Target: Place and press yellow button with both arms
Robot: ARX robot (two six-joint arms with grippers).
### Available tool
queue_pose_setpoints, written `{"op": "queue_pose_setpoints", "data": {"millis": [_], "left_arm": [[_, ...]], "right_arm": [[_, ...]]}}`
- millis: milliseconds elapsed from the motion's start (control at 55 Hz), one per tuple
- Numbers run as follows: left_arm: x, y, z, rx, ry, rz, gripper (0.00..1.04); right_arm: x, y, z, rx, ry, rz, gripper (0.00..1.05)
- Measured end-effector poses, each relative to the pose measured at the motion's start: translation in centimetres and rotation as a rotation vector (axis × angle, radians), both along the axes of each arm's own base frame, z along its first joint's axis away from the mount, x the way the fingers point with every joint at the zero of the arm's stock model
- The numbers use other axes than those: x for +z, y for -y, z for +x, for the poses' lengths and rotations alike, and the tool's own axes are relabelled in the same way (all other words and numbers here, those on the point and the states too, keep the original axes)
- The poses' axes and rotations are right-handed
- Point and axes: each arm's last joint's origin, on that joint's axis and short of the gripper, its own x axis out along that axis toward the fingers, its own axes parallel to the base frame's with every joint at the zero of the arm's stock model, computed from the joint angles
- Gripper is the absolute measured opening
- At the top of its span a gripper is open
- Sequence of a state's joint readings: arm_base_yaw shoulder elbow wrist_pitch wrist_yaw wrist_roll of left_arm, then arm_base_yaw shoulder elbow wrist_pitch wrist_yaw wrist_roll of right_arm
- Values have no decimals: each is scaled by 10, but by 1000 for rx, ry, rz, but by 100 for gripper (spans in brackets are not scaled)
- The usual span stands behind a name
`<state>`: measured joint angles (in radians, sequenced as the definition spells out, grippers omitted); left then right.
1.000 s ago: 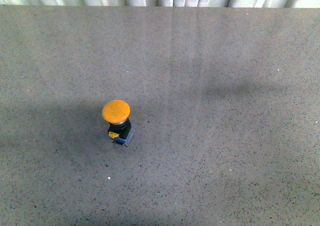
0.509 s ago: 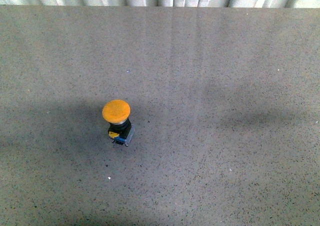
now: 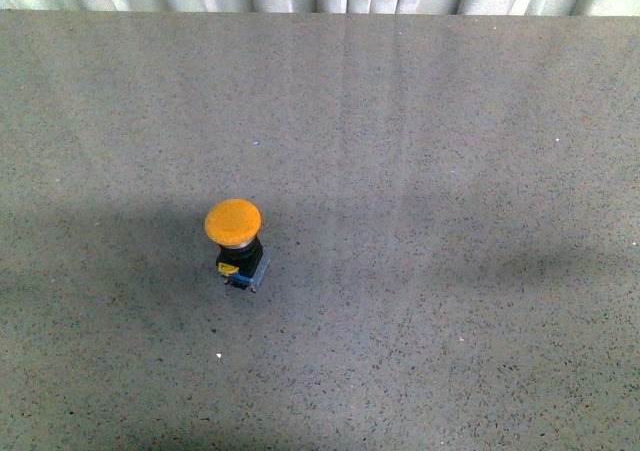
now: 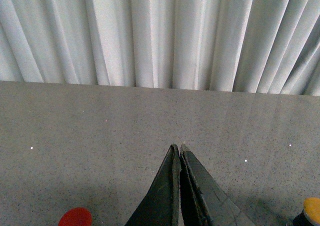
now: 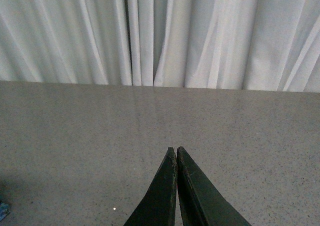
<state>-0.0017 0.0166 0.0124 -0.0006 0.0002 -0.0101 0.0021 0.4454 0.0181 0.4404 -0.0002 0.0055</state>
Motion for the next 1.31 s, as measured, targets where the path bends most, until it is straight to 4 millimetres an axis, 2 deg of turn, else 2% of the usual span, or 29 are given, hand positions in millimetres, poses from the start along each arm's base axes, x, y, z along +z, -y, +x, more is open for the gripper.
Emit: {"op": "queue_pose_setpoints", "data": {"millis": [836,945,1145,1182,1309], "left_arm": [[0,0,0,0,0,0,1],[0,0,0,0,0,0,1],[0,0,0,0,0,0,1],[0,0,0,0,0,0,5],[0,0,0,0,0,0,36]], "right_arm": [[1,0,-18,0,6,0,1],[-3,0,-28,-2,-9,0,1],[-2,0,-29,-3,1,0,1],[-2,0,-29,-2,1,-2,6],[-2,0,-29,-3,1,-2,36]]}}
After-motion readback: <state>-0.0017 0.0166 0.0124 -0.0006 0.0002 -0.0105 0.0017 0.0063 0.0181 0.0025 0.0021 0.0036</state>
